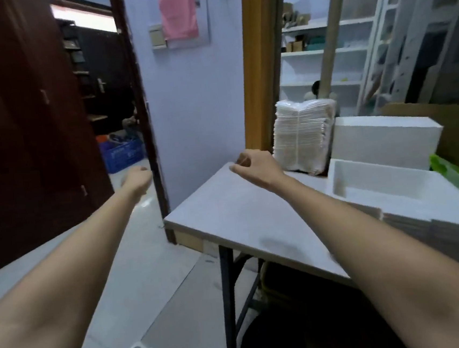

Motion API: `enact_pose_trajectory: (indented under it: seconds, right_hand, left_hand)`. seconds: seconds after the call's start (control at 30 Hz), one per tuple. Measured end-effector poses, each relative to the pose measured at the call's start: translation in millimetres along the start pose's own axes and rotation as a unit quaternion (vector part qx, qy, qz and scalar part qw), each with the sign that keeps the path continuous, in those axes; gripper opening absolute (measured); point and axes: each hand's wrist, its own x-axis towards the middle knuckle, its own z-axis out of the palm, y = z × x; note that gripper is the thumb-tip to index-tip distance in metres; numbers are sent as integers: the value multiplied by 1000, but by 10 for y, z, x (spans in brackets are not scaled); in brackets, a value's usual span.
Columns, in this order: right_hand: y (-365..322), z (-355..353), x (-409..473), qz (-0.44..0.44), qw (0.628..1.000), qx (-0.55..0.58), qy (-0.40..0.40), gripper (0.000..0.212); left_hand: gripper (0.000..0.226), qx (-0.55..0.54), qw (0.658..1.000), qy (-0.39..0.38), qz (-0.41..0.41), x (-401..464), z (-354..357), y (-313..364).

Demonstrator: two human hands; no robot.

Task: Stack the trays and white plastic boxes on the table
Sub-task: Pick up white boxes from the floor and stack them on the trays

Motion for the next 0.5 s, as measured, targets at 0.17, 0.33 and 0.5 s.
enact_pose_trajectory:
  seconds: [0.17, 0.33, 0.5]
  right_hand:
    - [-697, 1163, -97, -100, 990, -4, -104, 27]
    - [-906, 2371, -446, -142, 962, -27, -233, 24]
    - [-664, 3429, -748, -102, 927, -64, -355, 40]
  left_hand:
    - [34, 18, 990, 69, -119, 40, -729, -1561]
    - [18, 25, 969, 68, -235, -360, -957, -3045]
    - [25, 33, 943, 62, -324, -860, -809, -4117]
